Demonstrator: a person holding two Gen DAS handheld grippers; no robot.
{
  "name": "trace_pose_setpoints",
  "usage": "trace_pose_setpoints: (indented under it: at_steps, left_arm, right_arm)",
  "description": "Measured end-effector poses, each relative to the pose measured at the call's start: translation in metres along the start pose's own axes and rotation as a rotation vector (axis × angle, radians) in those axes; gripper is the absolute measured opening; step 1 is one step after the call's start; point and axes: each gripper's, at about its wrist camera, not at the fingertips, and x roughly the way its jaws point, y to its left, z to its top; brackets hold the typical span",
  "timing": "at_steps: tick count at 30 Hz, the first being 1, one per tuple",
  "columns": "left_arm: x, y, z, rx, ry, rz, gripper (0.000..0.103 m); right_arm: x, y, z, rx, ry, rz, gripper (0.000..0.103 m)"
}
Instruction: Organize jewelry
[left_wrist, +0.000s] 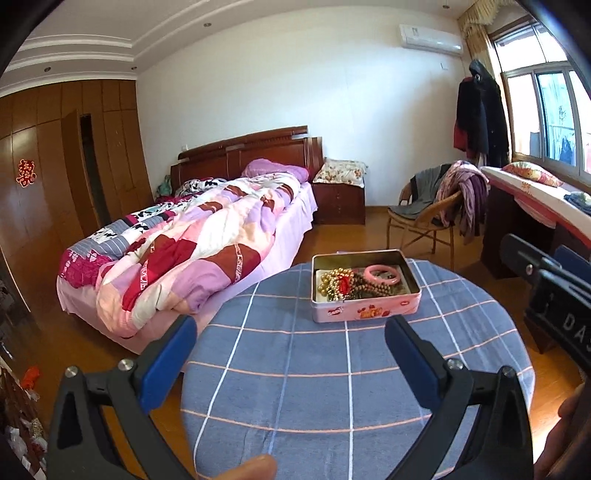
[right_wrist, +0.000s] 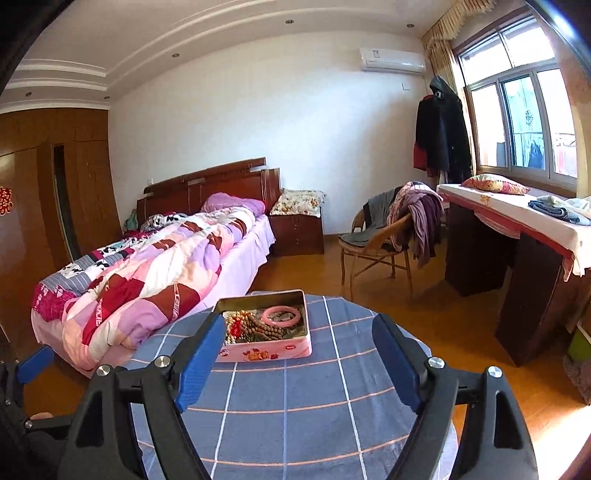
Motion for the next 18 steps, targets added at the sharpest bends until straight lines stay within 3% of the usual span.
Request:
trace_pose_setpoints:
  at_steps: [18]
  left_arm:
    - [-0.0059,0.0009,-0.0003,-0.012,-0.025,-0.003,0.103]
  right_arm:
    - [-0.0043,0.0009,-0.0004,-0.003,-0.013,0.005,0.083]
